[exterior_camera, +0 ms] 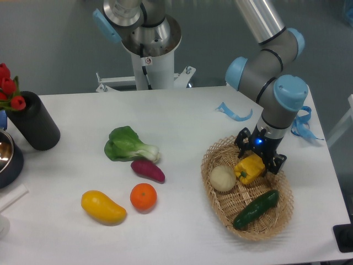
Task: Pick up the yellow pepper from the basket
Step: 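Lift the yellow pepper up out of the basket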
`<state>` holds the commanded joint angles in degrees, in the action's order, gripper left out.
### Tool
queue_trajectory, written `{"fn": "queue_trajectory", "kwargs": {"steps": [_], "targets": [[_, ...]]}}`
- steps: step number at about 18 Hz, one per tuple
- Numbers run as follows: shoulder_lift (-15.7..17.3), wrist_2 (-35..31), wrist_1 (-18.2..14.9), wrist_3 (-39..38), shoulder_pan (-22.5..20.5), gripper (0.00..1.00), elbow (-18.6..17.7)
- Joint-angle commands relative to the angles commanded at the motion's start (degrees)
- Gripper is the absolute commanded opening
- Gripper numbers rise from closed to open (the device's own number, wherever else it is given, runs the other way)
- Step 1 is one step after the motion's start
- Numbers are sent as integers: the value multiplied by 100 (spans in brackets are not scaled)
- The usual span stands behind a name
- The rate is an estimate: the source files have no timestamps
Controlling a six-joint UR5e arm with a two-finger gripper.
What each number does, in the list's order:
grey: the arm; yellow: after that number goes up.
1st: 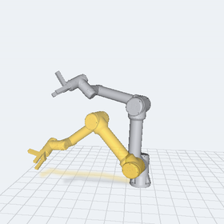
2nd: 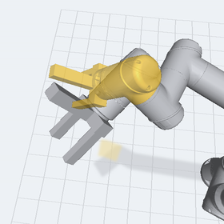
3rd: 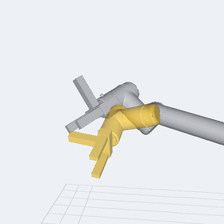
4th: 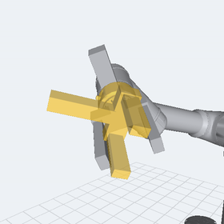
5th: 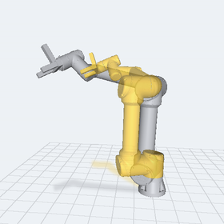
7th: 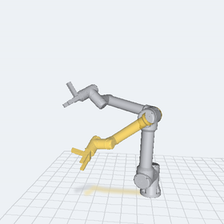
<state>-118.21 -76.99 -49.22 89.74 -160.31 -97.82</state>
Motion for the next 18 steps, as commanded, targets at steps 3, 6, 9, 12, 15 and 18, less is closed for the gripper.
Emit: {"fn": "queue_trajectory", "kwargs": {"steps": [3,6,9,12,15,18], "targets": [[35,-9,-9,-79,0,36,44],[79,-18,-18,-88,0,32,70],[158,-26,-53,-132,-9,32,114],[351,-9,-70,-376,-9,34,202],[553,-18,-193,-809,-44,34,667],[694,-26,-308,-800,-166,34,940]]}}
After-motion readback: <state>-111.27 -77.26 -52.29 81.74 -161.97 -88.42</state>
